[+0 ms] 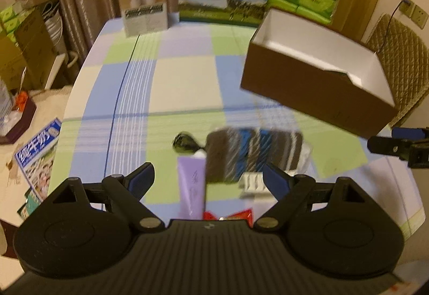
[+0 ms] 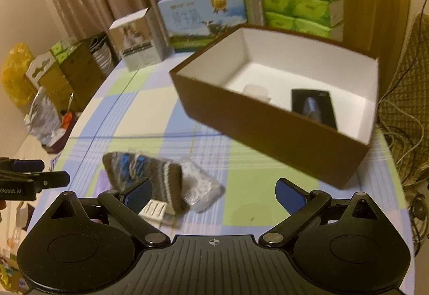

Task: Organize objects
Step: 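Withdraw both tools from the brown box back over the remaining items, then grasp the red candy packet with the left tool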

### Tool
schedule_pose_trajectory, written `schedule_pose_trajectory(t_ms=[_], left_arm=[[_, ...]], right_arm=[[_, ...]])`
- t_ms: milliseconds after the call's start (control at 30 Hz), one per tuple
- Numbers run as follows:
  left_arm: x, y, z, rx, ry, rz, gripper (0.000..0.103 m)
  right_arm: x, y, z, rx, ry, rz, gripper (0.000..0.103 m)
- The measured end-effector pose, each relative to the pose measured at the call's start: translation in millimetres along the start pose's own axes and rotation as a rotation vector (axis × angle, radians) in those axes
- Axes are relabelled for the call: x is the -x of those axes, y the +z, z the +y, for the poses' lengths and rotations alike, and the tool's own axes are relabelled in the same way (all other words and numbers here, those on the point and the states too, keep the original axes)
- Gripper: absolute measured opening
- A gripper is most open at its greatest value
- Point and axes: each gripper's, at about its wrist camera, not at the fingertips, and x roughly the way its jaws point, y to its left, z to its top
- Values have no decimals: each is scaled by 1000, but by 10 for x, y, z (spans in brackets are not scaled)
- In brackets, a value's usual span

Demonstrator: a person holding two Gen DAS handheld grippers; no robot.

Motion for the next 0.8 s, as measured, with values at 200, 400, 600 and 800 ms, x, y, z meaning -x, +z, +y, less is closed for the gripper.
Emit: schedule_pose_trajectory(t_ms=[200,400,600,800], left_arm=[[-73,-235,115,22,-8,61,81],[-143,-373,63,21,-34,98,78],[-338,-504,-34,35,-57,157,72],[-521,-572,-70,61,-71,191,63]], right_arm=[[-133,-89,124,18,29,43,96],[-258,-148,218,31,50,79,96],[-303,-227,191,24,41,107,96],[-313,-297,61,-3,21,130,96]])
